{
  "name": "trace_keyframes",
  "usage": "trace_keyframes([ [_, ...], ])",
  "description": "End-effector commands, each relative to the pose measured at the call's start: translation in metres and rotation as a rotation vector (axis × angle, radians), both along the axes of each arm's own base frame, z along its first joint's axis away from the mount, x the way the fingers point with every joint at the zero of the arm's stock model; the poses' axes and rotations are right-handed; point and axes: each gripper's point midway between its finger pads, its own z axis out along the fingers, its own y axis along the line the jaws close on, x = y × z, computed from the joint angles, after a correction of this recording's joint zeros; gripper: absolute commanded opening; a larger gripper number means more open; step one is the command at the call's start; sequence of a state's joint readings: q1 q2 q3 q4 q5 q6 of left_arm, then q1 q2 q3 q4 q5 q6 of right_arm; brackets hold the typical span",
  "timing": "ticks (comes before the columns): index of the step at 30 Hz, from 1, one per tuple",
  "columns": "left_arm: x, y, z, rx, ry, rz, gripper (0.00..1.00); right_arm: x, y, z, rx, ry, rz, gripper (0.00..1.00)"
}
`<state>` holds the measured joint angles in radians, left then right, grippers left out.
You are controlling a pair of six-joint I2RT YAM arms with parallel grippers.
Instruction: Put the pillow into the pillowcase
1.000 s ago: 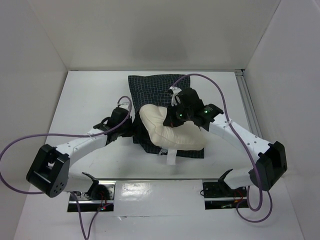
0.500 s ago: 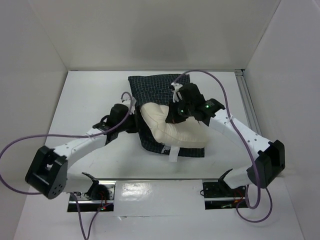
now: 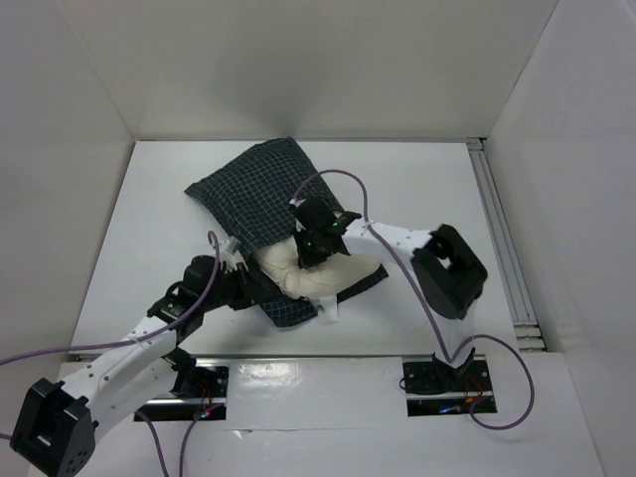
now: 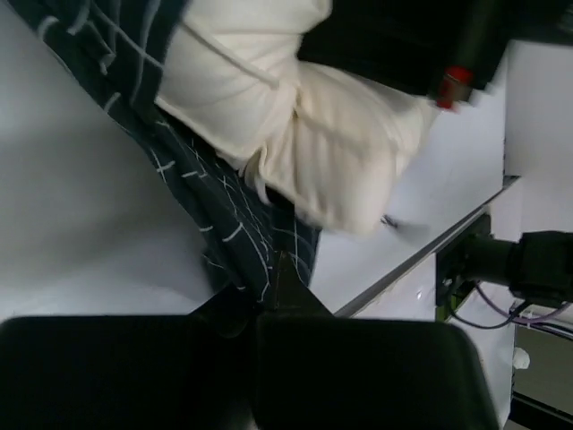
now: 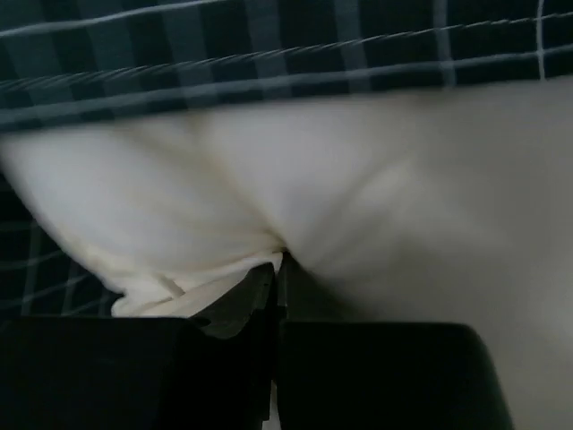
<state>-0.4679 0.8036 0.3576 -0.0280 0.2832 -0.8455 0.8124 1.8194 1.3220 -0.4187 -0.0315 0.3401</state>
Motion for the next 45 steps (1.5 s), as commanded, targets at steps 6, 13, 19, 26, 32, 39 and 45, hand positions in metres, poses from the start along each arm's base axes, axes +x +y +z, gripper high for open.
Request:
trace_keyframes([
  [6, -0.012, -0.042, 0.126, -0.274, -0.256, -0.224, 0.0, 0.1, 0.007, 0.136, 0.174, -0.308, -0.212, 0.0],
  [13, 0.022, -0.062, 0.235, -0.291, -0.425, -0.301, 0.0, 0.067, 0.011, 0.295, 0.283, -0.58, -0.194, 0.0],
  [19, 0.005, -0.067, 0.168, -0.353, -0.3, -0.315, 0.0, 0.017, 0.042, 0.1, 0.164, -0.274, -0.131, 0.0],
  [26, -0.067, -0.065, 0.065, -0.345, -0.07, -0.367, 0.0, -0.006, 0.052, 0.001, 0.177, -0.077, -0.142, 0.0],
  [32, -0.053, -0.016, 0.086, -0.088, -0.123, -0.129, 0.63, -0.022, 0.054, 0.06, 0.247, -0.112, -0.085, 0.2],
  [39, -0.023, 0.022, 0.109, 0.178, -0.078, 0.071, 0.83, 0.004, -0.035, 0.12, 0.222, -0.238, -0.265, 0.83],
  [45, 0.012, 0.019, 0.089, 0.33, 0.069, 0.182, 0.76, 0.081, -0.114, 0.066, 0.16, -0.142, -0.394, 0.82],
])
